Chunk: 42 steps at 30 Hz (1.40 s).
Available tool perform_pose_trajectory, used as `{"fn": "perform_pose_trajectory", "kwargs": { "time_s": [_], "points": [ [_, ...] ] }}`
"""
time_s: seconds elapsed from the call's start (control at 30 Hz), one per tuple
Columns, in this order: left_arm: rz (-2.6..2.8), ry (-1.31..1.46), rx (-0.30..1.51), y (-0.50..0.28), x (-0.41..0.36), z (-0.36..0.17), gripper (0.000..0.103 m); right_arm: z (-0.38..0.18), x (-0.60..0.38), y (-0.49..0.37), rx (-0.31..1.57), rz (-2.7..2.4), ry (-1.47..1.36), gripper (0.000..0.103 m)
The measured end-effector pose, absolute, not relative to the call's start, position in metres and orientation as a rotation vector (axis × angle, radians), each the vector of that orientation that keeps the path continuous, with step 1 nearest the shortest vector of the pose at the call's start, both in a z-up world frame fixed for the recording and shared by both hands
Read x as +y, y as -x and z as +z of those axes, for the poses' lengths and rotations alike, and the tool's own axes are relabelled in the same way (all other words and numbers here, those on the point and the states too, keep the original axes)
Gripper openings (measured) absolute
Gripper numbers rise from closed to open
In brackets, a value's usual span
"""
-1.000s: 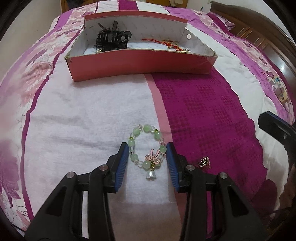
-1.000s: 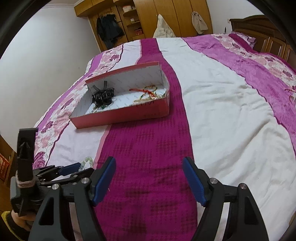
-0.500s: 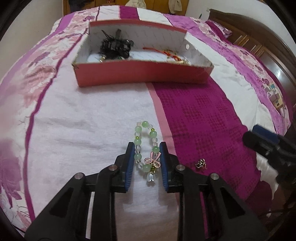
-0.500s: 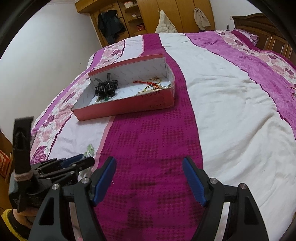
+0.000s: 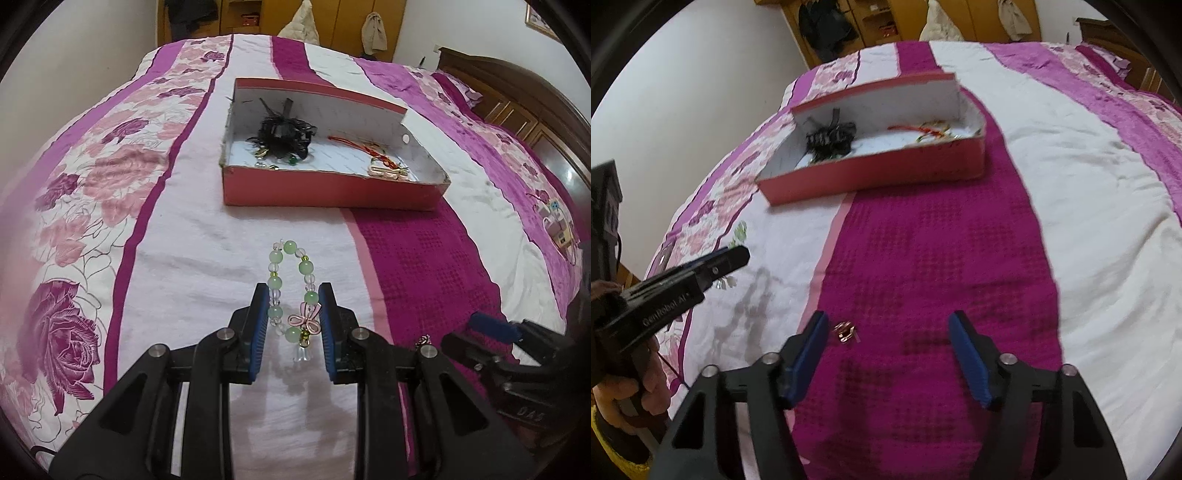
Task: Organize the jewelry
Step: 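Grasp the green bead bracelet with the left tool while the right tool grasps the small gold ring, then carry the bead bracelet and gold ring into the shoebox and open both tools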
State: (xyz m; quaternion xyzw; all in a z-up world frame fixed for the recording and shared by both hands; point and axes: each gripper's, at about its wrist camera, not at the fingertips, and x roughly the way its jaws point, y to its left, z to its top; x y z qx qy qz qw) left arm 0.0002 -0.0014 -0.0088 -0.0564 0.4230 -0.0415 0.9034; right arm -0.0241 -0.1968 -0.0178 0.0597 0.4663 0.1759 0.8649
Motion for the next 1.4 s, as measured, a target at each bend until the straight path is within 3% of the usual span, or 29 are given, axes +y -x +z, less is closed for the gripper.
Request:
{"fn": "perform_pose_trajectory", "kwargs": {
  "time_s": [0.07,0.3,0.47,0.63,1.4],
  "points": [
    [-0.083,0.122,0.873,0.001,0.001,-0.010,0.018,-0.023,-0.190,0.022,1.002,0.389,-0.126,0.058],
    [-0.084,0.140,0.870,0.001,0.006,-0.012,0.018,-0.034,-0.173,0.018,1.032,0.410,-0.084,0.047],
    [-0.087,0.138,0.874,0.001,0.004,-0.013,0.018,-0.038,-0.169,0.017,1.029,0.404,-0.064,0.028],
    [-0.088,0.139,0.878,0.000,0.003,-0.013,0.018,-0.040,-0.168,0.017,1.022,0.416,-0.050,0.017],
    [-0.118,0.131,0.653,-0.017,-0.015,0.048,0.018,0.032,-0.203,0.007,0.769,0.486,-0.158,0.017]
  ]
}}
